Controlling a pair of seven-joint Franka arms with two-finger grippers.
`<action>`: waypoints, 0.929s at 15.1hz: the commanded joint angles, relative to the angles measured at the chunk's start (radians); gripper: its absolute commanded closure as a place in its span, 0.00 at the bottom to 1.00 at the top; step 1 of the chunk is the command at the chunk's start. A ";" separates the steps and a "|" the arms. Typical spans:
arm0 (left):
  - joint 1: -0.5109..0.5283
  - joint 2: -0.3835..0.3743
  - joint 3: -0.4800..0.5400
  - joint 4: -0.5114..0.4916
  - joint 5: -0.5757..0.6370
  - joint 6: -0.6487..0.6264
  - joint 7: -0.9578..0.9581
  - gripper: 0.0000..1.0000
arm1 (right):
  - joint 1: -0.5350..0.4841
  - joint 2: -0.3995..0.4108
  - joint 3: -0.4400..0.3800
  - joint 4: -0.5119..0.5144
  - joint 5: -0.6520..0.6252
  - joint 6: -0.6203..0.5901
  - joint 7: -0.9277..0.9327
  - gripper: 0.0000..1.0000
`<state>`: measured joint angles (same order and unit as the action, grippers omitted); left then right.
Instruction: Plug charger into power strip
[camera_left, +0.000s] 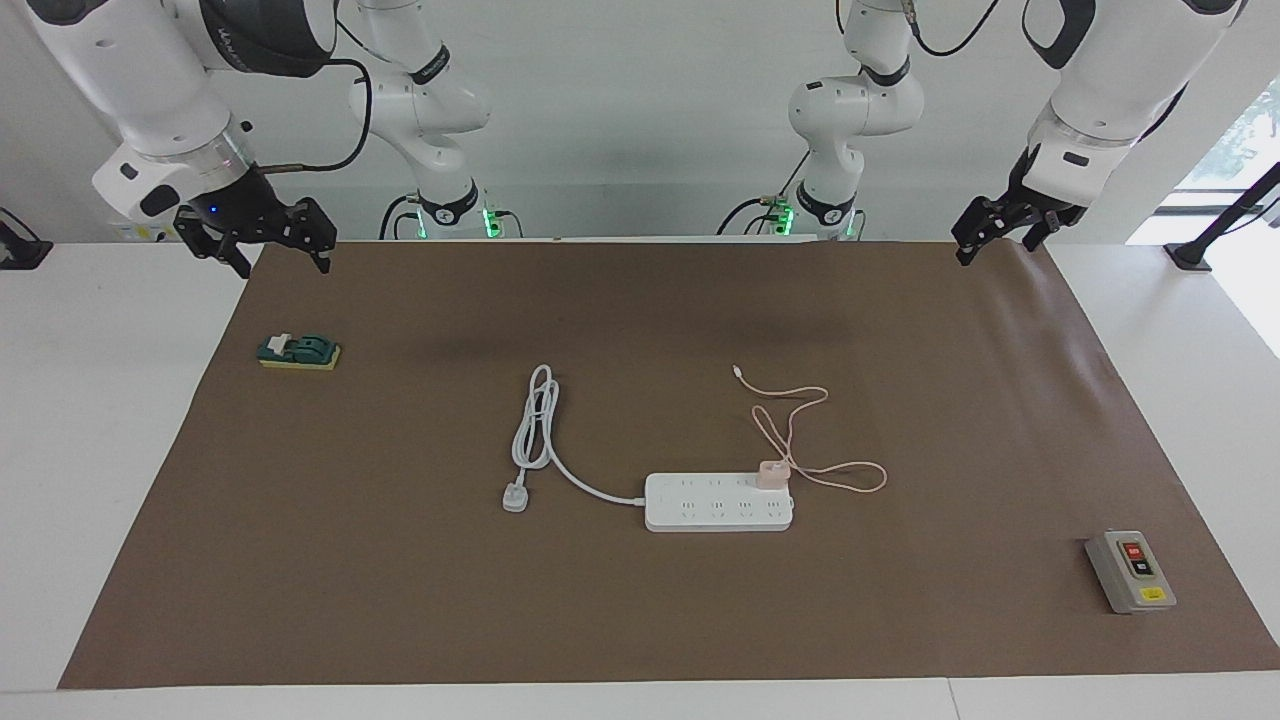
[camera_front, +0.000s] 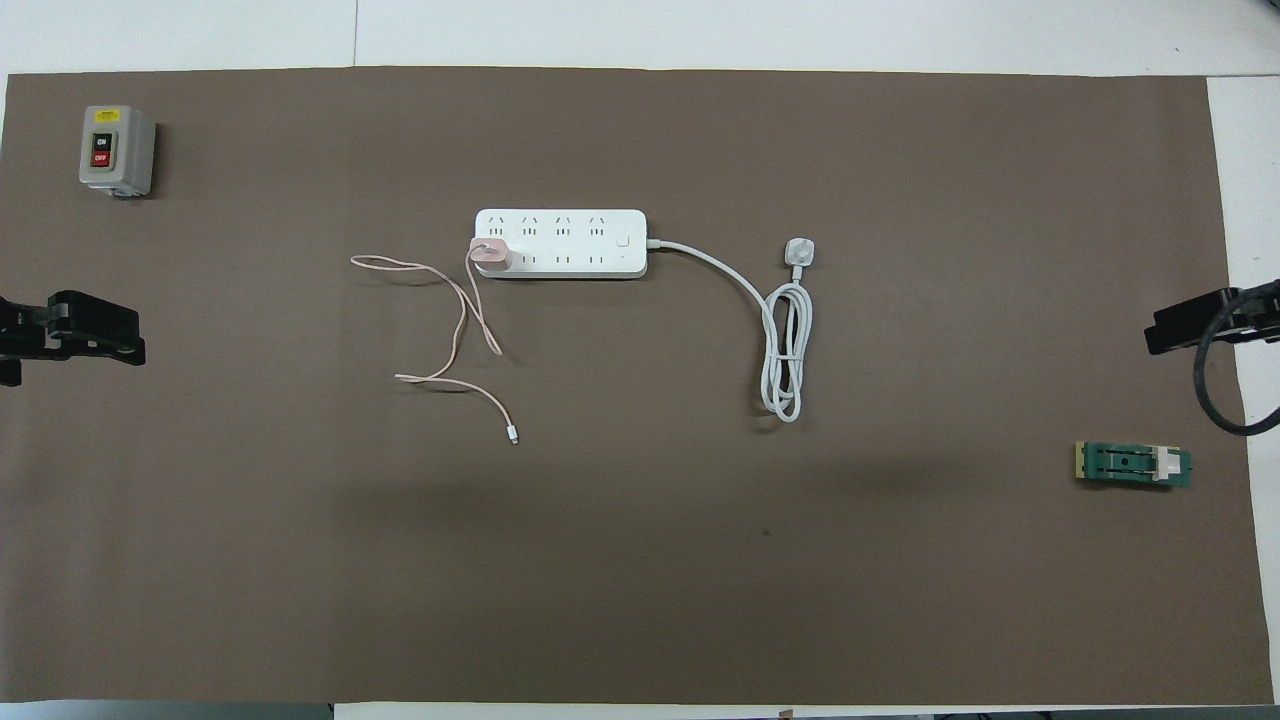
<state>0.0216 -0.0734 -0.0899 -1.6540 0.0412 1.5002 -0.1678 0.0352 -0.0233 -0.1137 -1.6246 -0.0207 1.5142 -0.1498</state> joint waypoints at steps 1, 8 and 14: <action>0.008 0.012 -0.017 0.002 0.008 0.028 0.022 0.00 | 0.003 -0.021 0.000 -0.023 -0.013 -0.002 0.003 0.00; -0.009 0.023 -0.020 -0.006 -0.024 0.084 0.040 0.00 | 0.003 -0.021 0.000 -0.023 -0.013 -0.002 0.003 0.00; -0.002 0.018 -0.019 0.014 -0.084 0.087 0.044 0.00 | 0.003 -0.021 0.000 -0.023 -0.013 -0.002 0.004 0.00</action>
<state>0.0179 -0.0536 -0.1152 -1.6421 -0.0152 1.5776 -0.1413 0.0352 -0.0233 -0.1137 -1.6246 -0.0207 1.5142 -0.1498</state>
